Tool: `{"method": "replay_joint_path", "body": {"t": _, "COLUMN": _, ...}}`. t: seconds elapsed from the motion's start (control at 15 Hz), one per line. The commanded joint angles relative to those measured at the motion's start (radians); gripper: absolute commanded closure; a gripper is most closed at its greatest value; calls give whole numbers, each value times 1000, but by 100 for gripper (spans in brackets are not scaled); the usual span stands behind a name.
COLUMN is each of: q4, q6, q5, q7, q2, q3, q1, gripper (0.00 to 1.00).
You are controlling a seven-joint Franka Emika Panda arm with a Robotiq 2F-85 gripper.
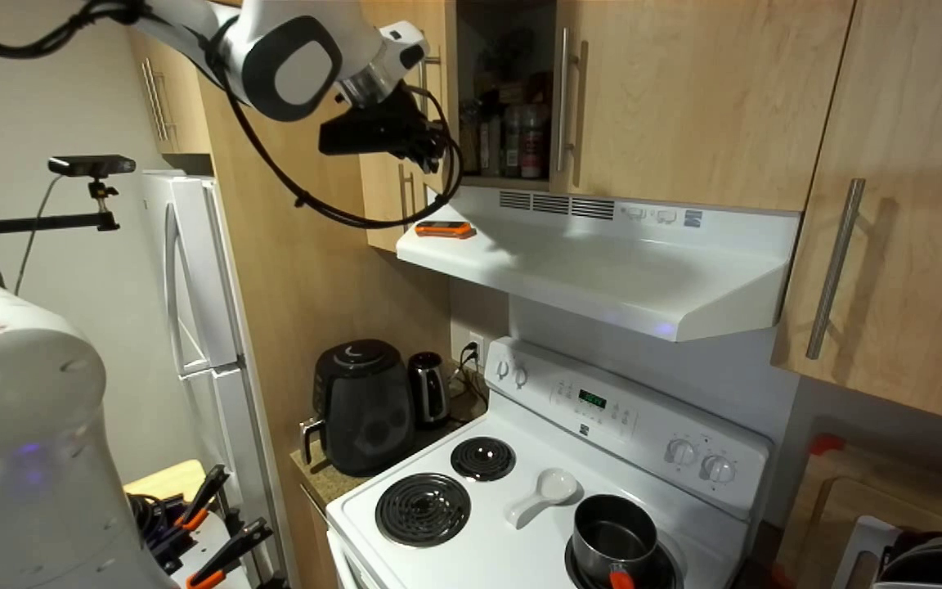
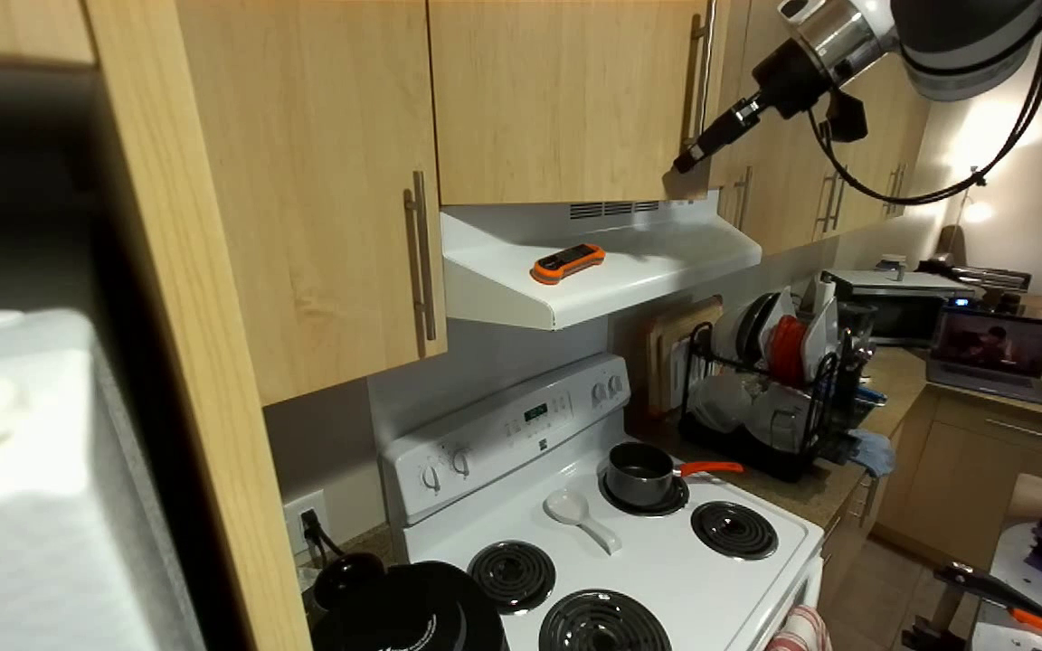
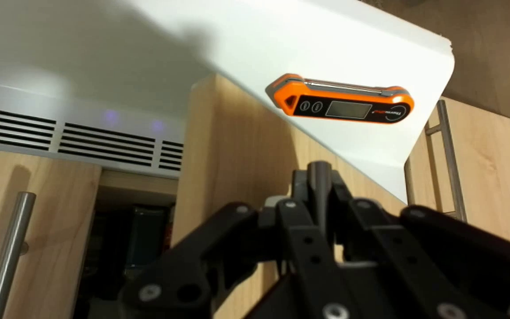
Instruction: Open the left cabinet door
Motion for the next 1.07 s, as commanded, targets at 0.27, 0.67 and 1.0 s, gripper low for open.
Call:
{"method": "replay_joint_path", "body": {"t": 0.27, "q4": -74, "q6": -112, "q5": -37, "q7": 129, "q2": -140, "q3": 68, "q1": 96, "gripper": 95}}
{"method": "replay_joint_path", "body": {"t": 0.67, "q4": -91, "q6": -110, "q5": -57, "q7": 170, "q2": -167, "q3": 64, "q1": 106, "gripper": 95}}
{"method": "replay_joint_path", "body": {"t": 1.0, "q4": -92, "q6": -109, "q5": -61, "q7": 166, "q2": -167, "q3": 58, "q1": 106, "gripper": 89}}
